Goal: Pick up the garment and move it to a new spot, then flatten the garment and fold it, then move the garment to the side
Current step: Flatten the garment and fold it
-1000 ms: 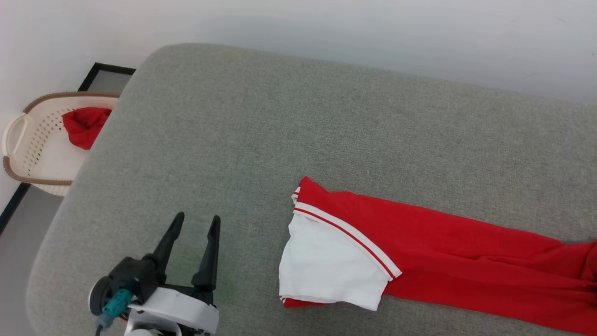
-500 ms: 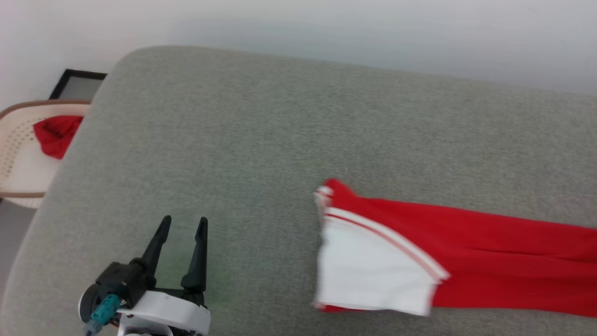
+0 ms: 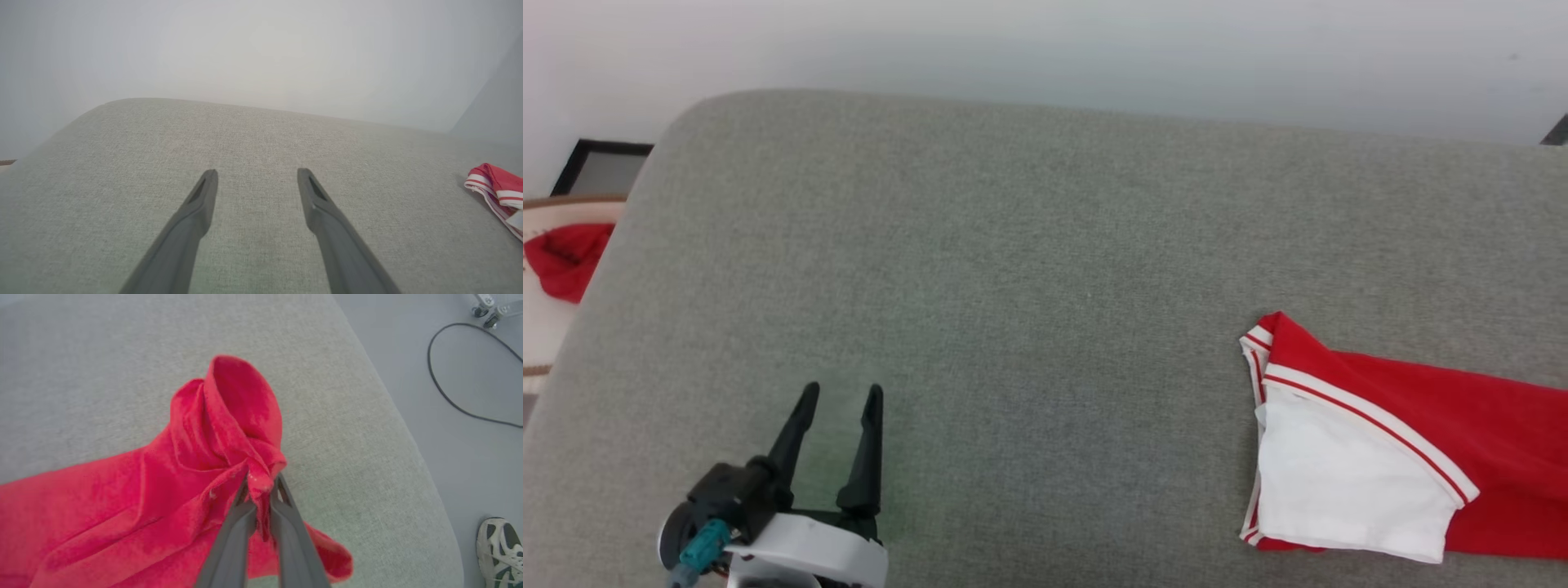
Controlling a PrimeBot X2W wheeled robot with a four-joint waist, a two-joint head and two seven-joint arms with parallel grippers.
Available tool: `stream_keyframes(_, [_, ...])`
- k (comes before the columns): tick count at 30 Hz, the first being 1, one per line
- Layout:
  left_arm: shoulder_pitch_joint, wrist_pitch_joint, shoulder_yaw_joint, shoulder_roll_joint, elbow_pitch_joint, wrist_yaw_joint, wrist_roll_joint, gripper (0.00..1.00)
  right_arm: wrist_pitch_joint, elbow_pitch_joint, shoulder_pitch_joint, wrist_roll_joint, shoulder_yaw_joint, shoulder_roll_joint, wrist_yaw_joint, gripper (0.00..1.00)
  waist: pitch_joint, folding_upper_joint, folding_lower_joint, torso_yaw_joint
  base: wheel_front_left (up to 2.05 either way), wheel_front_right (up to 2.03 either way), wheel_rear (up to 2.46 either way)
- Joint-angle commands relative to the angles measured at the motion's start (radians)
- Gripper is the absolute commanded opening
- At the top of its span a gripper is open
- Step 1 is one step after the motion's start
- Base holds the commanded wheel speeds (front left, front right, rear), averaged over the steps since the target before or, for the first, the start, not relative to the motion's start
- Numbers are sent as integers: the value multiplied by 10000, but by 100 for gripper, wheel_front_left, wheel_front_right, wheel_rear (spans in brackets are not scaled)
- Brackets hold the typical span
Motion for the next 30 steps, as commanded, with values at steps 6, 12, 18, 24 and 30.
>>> stream_keyframes(6, [293, -1, -30, 30, 98, -32, -152, 100, 276, -2553, 421, 570, 1903, 324, -11, 0, -403, 0, 0, -241, 0, 0, 0])
stream_keyframes(12, [407, -1, -91, 14, 165, -33, -284, 100, 1184, -5557, 740, 1038, 3647, 810, -11, 0, -642, 0, 0, -228, 0, 0, 0])
stream_keyframes(18, [496, -1, -185, -35, 163, -33, -442, 100, 1938, -7545, 545, 1199, 5223, 1470, -11, 0, -727, 0, 0, -4, 0, 0, 0])
stream_keyframes(24, [523, -1, -220, -75, 153, -34, -492, 100, 2202, -8007, 190, 1127, 6406, 2006, -11, 0, -706, 0, 0, 243, 0, 0, 0])
stream_keyframes(30, [385, -1, -275, -118, 191, -34, -560, 100, 1917, -6972, -125, 999, 7124, 2265, -11, 0, -579, 0, 0, 407, 0, 0, 0])
